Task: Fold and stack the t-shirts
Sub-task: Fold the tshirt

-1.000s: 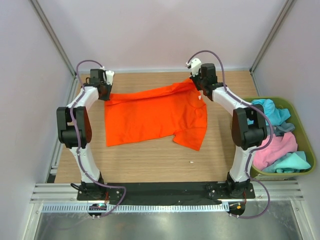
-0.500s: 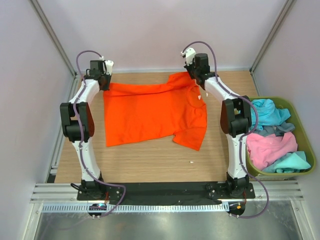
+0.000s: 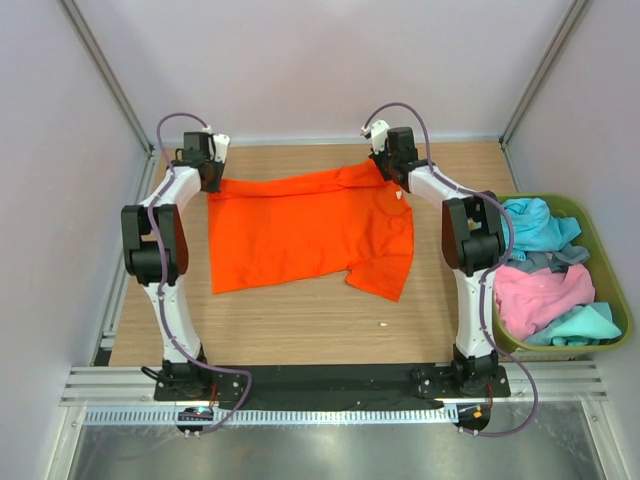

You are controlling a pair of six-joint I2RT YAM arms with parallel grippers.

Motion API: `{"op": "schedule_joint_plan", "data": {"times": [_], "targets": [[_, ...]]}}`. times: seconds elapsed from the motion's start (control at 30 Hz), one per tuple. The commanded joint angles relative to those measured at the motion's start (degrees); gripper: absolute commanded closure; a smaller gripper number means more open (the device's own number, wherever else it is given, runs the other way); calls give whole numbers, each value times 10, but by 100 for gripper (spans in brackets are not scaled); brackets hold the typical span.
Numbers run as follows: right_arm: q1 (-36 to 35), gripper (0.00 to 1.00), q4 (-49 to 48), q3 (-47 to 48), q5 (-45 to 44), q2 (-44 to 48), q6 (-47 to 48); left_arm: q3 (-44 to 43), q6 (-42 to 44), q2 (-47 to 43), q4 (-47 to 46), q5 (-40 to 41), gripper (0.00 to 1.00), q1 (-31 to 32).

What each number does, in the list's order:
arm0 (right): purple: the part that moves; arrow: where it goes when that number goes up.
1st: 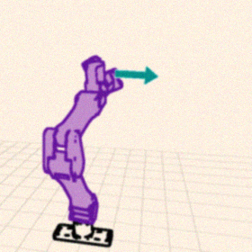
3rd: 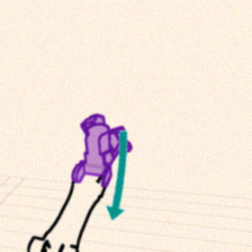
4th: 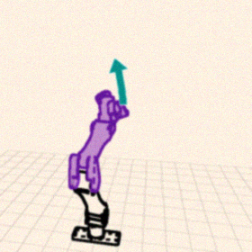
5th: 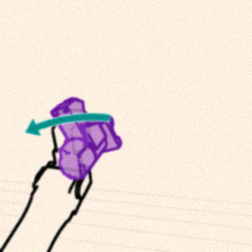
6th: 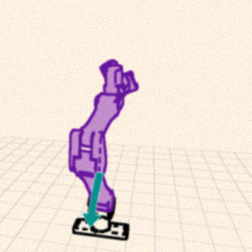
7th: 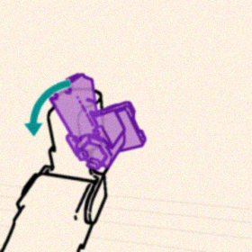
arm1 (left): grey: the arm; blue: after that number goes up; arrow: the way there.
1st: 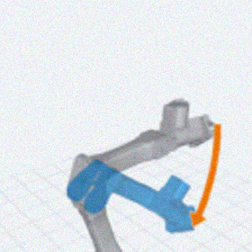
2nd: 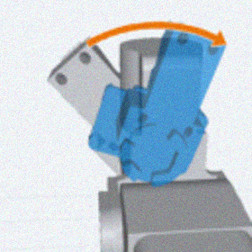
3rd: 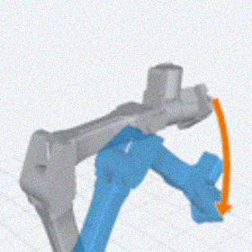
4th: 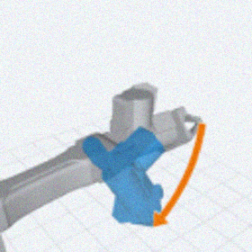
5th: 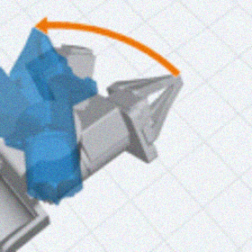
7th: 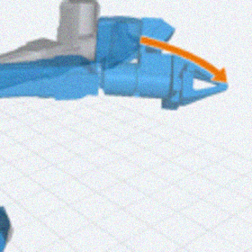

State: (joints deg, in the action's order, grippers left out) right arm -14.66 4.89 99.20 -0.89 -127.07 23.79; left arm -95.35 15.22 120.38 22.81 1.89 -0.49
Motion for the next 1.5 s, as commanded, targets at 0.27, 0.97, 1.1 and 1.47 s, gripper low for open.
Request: {"op": "schedule_joint_plan", "data": {"times": [0.27,0.97,1.1,1.47], "targets": [[-2,99,-26,-51,20,83,-15,67,-7,-80,-27,-16,100,0],[-32,64,57,-124,26,213,-45,103,-19,-203,45,7,26,0],[-19,64,60,-68,25,160,-54,51,-33,-154,63,1,27,0],[7,65,144,154,55,-30,-118,-141,-90,36,272,-137,38,24]]}}
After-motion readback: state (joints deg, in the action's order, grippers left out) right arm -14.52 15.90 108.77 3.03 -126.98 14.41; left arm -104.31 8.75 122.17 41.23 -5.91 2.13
